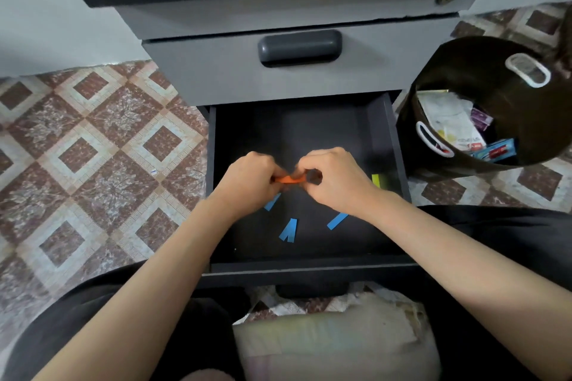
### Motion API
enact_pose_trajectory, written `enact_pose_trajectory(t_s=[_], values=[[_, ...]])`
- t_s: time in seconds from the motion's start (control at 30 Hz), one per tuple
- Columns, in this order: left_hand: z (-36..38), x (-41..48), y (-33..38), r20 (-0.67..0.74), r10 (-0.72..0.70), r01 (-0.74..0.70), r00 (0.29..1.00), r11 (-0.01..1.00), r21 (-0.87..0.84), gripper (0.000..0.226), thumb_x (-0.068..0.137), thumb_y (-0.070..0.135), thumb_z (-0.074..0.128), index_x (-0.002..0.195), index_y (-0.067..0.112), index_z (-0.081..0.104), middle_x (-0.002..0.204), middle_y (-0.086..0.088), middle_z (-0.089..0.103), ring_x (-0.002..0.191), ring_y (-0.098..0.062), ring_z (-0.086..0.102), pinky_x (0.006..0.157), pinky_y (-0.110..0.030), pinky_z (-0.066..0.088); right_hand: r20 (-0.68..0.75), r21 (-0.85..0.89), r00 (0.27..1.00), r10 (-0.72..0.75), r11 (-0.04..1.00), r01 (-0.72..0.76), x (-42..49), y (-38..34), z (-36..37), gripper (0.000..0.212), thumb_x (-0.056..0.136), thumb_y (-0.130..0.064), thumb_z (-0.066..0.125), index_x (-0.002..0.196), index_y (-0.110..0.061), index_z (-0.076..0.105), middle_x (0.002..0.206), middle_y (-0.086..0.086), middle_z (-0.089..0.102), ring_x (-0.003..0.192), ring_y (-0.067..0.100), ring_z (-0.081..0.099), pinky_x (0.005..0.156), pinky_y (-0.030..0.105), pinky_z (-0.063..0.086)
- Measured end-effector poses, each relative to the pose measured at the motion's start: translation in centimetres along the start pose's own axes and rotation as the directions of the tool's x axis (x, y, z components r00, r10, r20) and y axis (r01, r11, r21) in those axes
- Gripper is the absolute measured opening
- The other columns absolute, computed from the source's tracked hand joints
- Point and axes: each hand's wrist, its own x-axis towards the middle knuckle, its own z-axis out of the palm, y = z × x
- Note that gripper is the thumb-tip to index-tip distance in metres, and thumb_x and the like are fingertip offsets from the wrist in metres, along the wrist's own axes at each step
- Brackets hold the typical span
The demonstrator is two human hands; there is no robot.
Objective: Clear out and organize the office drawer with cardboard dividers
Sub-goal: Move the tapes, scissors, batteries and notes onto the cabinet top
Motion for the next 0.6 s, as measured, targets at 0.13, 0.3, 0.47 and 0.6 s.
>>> enact_pose_trajectory(t_s=[0.13,0.3,0.47,0.6], values=[[-2.3,-1.6,1.5,-0.017,-0.001,0.002,1.000,1.000,0.018,0.017,0.087,0.029,0.062,0.095,0.020,0.075,0.085,-0.001,0.060,0.080,-0.018,0.057,0.074,-0.034,0.050,-0.022,0.050,0.999,-0.030,0.998,0.031,-0.9,-1.6,-2.2,0.010,0.085,-0.011,0.065,0.090,-0.011,0.074,0.074,0.004,0.069,0.060,0.010,0.054,0.068,0.026,0.048],[-5.8,-3.5,4.3,-0.043,0.029,-0.025,0.999,0.996,0.083,0.019,0.089,0.029,0.060,0.102,0.024,0.072,0.090,0.000,0.061,0.087,-0.017,0.057,0.075,-0.030,0.047,-0.105,-0.055,0.991,-0.083,0.995,0.077,-2.8,-3.3,-5.5,0.010,0.084,-0.021,0.067,0.086,-0.016,0.076,0.072,0.002,0.067,0.069,0.017,0.053,0.069,0.030,0.044],[-8.7,-4.8,7.4,-0.090,0.060,-0.050,0.994,0.992,0.113,0.022,0.089,0.032,0.059,0.108,0.027,0.069,0.088,0.005,0.057,0.087,-0.013,0.053,0.071,-0.024,0.039,-0.167,-0.163,0.975,-0.146,0.979,0.119,-4.8,-4.7,-9.2,0.013,0.084,-0.022,0.066,0.087,-0.015,0.076,0.076,0.002,0.068,0.072,0.019,0.056,0.067,0.035,0.047],[-10.9,-5.8,9.5,-0.152,0.087,-0.069,0.984,0.990,0.120,0.023,0.090,0.033,0.059,0.109,0.026,0.069,0.090,0.005,0.063,0.077,-0.009,0.051,0.066,-0.020,0.036,-0.193,-0.206,0.959,-0.208,0.964,0.167,-6.0,-5.8,-12.3,0.012,0.083,-0.019,0.066,0.088,-0.016,0.077,0.074,0.003,0.068,0.067,0.021,0.057,0.061,0.034,0.047]])
